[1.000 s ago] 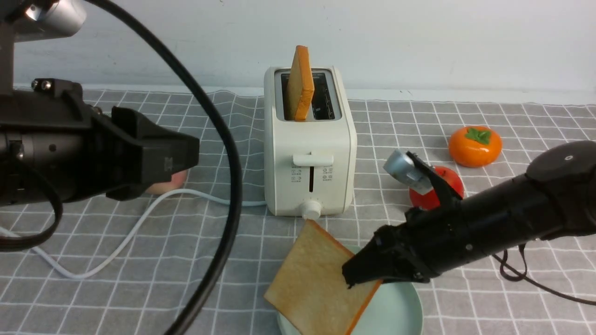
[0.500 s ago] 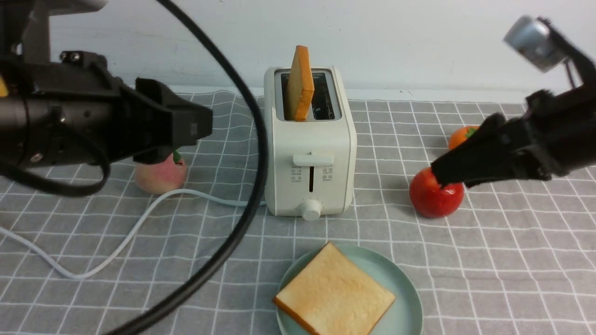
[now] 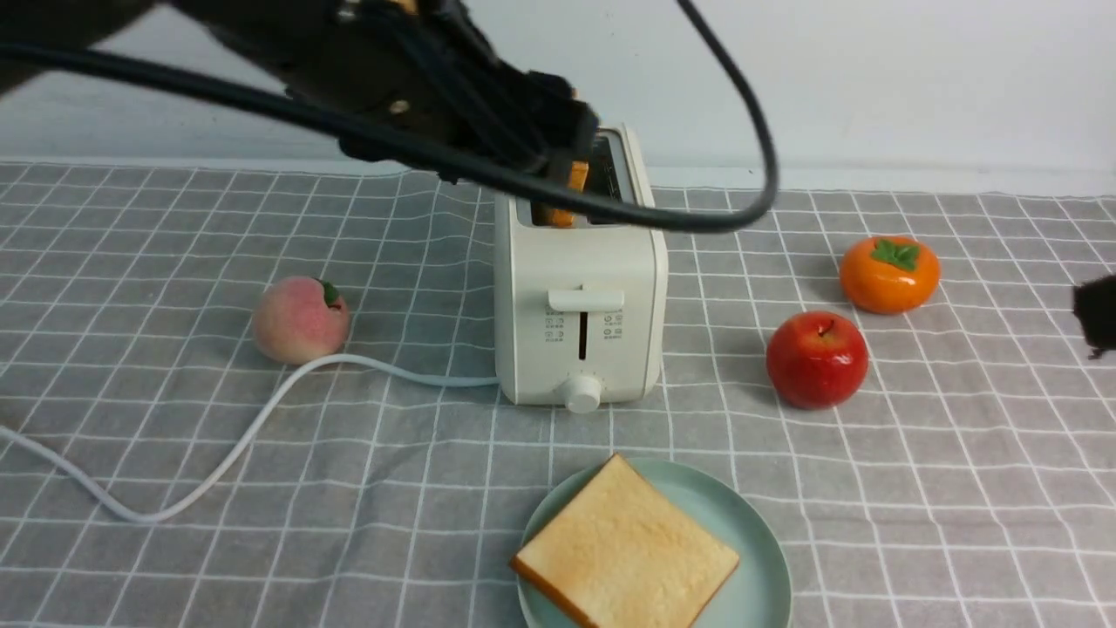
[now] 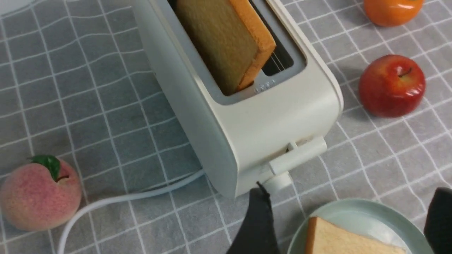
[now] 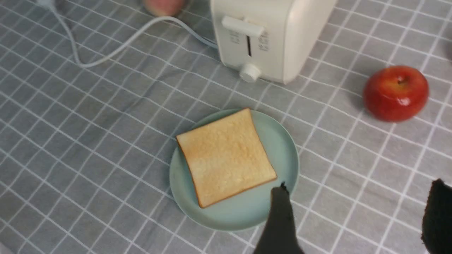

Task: Take toasted bread from bread machine on grey coffee table place on plate.
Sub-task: 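Reach for a toast slice standing in the toaster with the left gripper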

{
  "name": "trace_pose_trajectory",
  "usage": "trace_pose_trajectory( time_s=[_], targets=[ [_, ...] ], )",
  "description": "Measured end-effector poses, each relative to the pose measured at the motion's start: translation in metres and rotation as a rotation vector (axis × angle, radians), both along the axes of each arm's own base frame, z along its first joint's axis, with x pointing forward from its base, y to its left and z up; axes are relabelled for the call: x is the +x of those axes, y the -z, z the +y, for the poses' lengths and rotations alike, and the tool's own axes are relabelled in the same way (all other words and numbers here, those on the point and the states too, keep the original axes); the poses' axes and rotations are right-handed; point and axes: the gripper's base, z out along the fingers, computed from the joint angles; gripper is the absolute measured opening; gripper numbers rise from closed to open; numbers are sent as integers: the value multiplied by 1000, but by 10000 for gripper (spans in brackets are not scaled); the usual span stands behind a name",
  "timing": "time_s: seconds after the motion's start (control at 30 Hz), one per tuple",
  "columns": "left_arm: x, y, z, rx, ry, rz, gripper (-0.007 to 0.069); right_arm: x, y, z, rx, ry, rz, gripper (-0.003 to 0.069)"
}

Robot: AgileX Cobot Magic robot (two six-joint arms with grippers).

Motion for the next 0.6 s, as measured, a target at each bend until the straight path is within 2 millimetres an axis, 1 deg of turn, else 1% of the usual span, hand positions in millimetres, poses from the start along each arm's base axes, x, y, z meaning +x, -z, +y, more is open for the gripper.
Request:
trace_pose_trajectory(
  time_s=[0.07, 0.17, 0.2, 0.23, 0.27, 0.3, 0.37, 0.4, 0.43, 0.6],
  targets=[
    [16, 6, -20, -7, -93, -5, 583, -9, 5, -4, 4, 62, 15, 505],
    [33, 8, -36, -18, -151, -39, 583, -17, 18, -7, 10, 100, 33, 505],
    [36, 9, -37, -20, -156, -40, 583, -19, 18, -7, 13, 103, 29, 505],
    [45, 14, -44, -24, -166, -44, 583, -22, 28, -8, 19, 116, 39, 505],
    [51, 18, -47, -25, -170, -46, 583, -24, 32, -8, 21, 120, 42, 505],
    [55, 23, -50, -18, -171, -46, 583, -27, 36, -8, 22, 122, 44, 505],
    [60, 27, -53, -17, -171, -53, 583, -28, 42, -8, 22, 125, 51, 505],
    [69, 35, -55, 0, -171, -67, 583, -31, 49, -9, 22, 127, 59, 505],
    [73, 40, -55, 9, -173, -73, 583, -33, 51, -9, 22, 128, 62, 505],
    [95, 57, -53, 14, -174, -113, 583, -36, 57, -9, 21, 130, 68, 505]
  ],
)
